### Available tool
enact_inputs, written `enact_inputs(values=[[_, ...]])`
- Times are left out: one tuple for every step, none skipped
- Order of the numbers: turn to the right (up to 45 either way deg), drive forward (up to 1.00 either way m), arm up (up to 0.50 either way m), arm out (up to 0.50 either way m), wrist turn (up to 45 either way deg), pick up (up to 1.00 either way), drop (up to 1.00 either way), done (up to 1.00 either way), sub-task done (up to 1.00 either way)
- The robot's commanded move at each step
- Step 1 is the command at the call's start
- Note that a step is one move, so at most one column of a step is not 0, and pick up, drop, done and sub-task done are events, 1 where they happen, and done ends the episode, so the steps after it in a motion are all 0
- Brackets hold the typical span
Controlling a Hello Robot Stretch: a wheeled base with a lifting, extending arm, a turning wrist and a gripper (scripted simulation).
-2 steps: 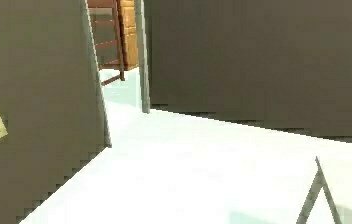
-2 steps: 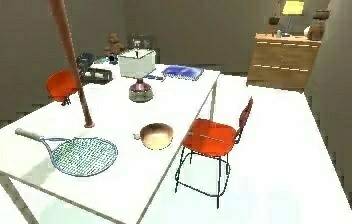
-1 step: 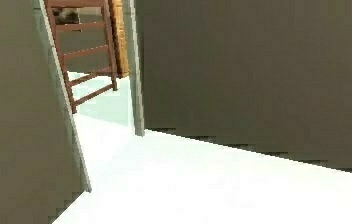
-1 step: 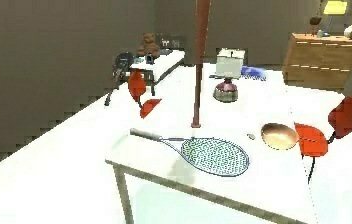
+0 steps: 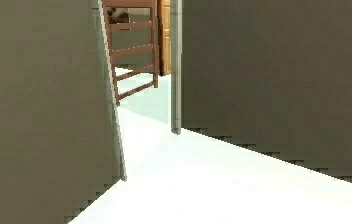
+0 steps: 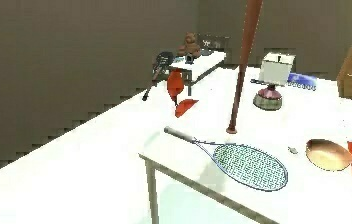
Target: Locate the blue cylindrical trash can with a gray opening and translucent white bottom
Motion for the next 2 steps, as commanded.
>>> enact_inputs(values=[[-3.0, 0.0, 0.0, 0.0, 0.0, 0.0, 0.0, 0.0, 0.0], [0.0, 1.0, 0.0, 0.0, 0.0, 0.0, 0.0, 0.0, 0.0]])
